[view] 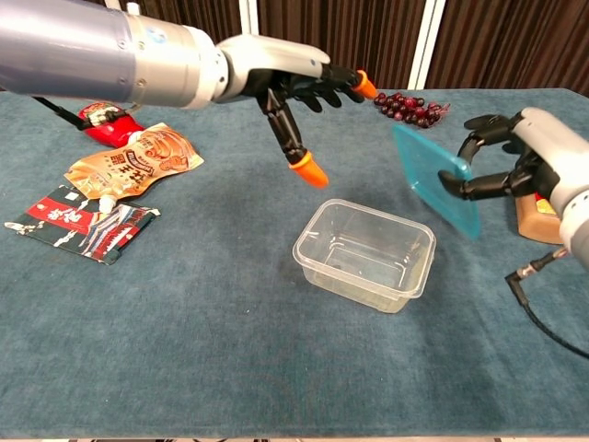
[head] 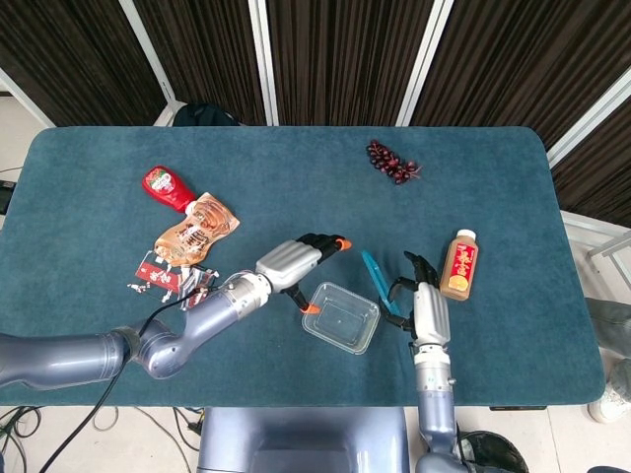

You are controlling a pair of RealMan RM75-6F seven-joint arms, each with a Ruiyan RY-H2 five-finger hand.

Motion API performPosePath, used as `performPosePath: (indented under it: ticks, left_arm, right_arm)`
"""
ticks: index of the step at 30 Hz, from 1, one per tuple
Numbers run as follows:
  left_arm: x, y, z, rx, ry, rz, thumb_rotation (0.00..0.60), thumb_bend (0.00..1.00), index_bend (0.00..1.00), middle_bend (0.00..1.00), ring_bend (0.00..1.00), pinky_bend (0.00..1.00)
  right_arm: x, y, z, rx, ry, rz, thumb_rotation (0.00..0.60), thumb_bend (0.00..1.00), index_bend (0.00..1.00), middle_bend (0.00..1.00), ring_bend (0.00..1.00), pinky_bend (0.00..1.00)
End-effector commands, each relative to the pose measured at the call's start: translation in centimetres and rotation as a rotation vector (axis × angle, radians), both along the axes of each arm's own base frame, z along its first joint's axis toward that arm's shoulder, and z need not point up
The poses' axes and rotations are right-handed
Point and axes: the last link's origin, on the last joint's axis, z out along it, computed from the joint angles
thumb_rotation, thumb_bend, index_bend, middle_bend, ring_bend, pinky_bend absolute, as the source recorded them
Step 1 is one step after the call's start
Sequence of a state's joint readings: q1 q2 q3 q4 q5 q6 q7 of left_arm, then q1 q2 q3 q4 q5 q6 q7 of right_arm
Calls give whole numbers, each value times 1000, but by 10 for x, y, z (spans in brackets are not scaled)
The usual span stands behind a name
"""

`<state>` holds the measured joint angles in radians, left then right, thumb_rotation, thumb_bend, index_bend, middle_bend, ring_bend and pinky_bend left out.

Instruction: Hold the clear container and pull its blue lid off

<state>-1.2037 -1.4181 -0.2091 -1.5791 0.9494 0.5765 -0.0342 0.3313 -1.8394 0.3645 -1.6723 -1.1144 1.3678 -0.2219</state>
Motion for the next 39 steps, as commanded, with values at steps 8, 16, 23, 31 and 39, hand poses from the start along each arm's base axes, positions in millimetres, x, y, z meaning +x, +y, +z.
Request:
performPosePath:
  ticks: [8,16,23,31,39]
  left_arm:
    - [-23,3,22,45,-7,41,600,0,0,0,0,59]
    - [-42,-1,38,57,15,61,600,0,0,0,0,59]
    - [-54,-11,49,68,26,57,600,0,0,0,0,58]
    - [-79,-27,62,89,31,98,600,0,0,0,0,55]
    - [-98,-40,77,122,21,133,600,0,0,0,0,45]
  right_arm:
    - [-32,-38,23,-21,172,-120,600,614,449,75,0,0]
    - [-46,-68,57,-54,346,-224,600,507,0,0,0,0]
    - [-62,-91,95,-149,463,-290,600,500,0,0,0,0]
    - [-92,-73,119,-140,501,-326,600,282,0,0,0,0]
    - [-100,-58,126,-64,517,-323,600,103,0,0,0,0]
